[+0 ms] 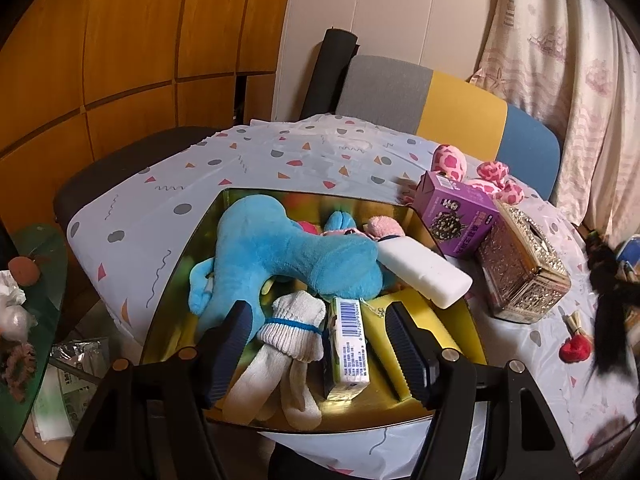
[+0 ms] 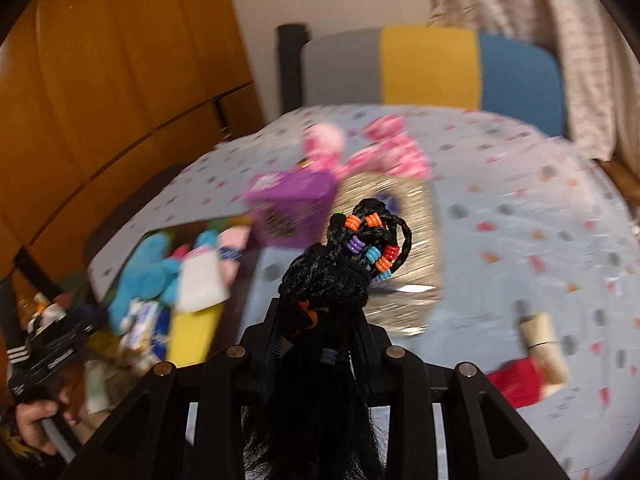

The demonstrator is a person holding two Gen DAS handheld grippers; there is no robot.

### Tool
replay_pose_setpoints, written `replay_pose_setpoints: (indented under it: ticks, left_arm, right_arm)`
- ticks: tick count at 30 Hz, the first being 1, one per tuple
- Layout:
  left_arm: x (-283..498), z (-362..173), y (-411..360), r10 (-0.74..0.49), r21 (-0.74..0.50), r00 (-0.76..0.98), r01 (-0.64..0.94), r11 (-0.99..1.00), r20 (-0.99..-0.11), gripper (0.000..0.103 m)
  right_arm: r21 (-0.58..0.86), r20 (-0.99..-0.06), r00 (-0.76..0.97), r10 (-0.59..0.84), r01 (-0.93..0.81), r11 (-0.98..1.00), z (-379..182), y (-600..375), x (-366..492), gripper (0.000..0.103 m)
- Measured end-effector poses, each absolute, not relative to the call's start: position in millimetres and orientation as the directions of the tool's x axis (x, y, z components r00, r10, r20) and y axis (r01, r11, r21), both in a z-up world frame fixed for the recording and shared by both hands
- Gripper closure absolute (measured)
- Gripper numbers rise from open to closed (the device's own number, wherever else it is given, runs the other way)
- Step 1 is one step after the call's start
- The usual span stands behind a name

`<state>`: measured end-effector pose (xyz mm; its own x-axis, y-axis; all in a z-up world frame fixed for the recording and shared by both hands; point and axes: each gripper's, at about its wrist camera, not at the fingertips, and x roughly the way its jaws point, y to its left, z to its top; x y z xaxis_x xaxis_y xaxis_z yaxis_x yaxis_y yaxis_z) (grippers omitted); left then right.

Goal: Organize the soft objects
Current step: 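Carry the black braid to the gold tray and release with the right tool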

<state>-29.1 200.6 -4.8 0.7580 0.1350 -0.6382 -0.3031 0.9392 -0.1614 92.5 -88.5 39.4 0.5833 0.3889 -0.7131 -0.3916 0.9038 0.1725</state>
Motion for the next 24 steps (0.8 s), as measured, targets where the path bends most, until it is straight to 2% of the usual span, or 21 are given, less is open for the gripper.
replay_pose_setpoints:
  ticks: [7, 14, 20, 24]
  left_arm:
    - [-35, 4, 215, 0.167, -0.176, 0.772, -0.34, 0.924, -0.613, 0.033]
    - [-40, 7, 233, 0.212, -0.181, 0.767, -0.392, 0.902, -0.606, 0.033]
    - [-41, 5, 230, 0.212, -0.173, 0.761, -0.392, 0.904, -0.613, 0.033]
    - [-40, 5, 229, 0.211, -0.171, 0.761, -0.389, 0.905, -0.614, 0.033]
  right_arm:
    - [0.236, -0.722, 0.467, 0.511, -0.528, 0.816, 33, -28, 83, 0.073]
    - [0.247, -0.71, 0.414, 0.57, -0.611, 0.752, 35, 22, 77, 0.073]
    - [0.233, -0.698, 0.42, 0.58, -0.633, 0.738, 37, 60, 84, 0.073]
    - [0.179, -0.75, 0.407, 0.521, -0.633, 0.753, 9, 89, 92, 0.073]
